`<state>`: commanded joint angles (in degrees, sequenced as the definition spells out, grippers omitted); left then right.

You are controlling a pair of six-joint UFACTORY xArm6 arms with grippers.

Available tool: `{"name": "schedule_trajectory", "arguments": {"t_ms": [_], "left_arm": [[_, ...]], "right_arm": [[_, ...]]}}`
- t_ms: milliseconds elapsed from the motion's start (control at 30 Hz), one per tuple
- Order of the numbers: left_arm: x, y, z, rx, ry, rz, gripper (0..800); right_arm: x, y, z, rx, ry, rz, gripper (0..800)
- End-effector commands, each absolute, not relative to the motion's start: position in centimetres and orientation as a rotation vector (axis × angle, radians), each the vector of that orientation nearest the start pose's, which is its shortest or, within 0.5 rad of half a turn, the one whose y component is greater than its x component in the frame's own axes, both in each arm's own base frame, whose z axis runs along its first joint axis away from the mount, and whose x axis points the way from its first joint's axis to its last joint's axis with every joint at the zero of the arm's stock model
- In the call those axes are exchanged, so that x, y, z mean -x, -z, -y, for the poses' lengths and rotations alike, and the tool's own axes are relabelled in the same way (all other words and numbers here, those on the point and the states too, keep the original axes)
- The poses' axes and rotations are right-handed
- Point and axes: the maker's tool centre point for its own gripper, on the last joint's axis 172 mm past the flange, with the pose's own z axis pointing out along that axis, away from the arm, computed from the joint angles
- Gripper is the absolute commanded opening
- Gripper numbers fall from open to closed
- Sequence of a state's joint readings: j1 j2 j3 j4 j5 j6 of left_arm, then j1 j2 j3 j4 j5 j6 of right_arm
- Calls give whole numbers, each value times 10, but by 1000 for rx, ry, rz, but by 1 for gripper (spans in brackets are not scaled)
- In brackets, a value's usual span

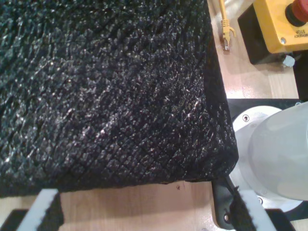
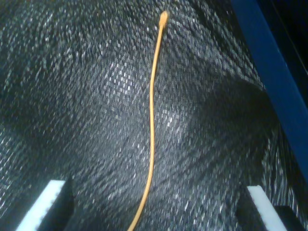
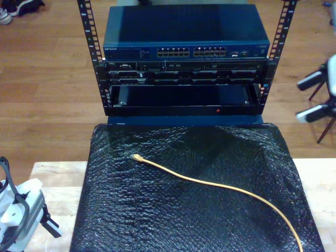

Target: Grab the cable and plug it in

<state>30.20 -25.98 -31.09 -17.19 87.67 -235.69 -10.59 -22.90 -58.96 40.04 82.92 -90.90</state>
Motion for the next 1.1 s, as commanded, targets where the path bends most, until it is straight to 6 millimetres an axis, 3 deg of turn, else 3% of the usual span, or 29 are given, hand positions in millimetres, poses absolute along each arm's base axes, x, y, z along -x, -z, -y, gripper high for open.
{"name": "schedule_trajectory", "arguments": {"t_ms": [367, 533, 733, 867, 1000, 1100], "left_arm": [[-211, -161, -33, -1888, -216, 1769, 800], [-215, -159, -36, -1905, -219, 1774, 800], [-216, -158, -38, -1924, -216, 1764, 800], [-217, -159, -39, -1928, -216, 1767, 800], [-218, -159, -39, -1939, -213, 1756, 800], [-218, -160, -40, -1959, -207, 1736, 800]], "right_arm": [[-429, -355, -153, 2054, 719, 1634, 792], [-446, -337, -173, 2103, 681, 1689, 792], [-451, -299, -202, 2192, 496, 1801, 792], [-458, -295, -218, 2241, 472, 1810, 793], [-456, -292, -251, 2223, 448, 1819, 792], [-456, -280, -264, 2245, 402, 1803, 792]]}}
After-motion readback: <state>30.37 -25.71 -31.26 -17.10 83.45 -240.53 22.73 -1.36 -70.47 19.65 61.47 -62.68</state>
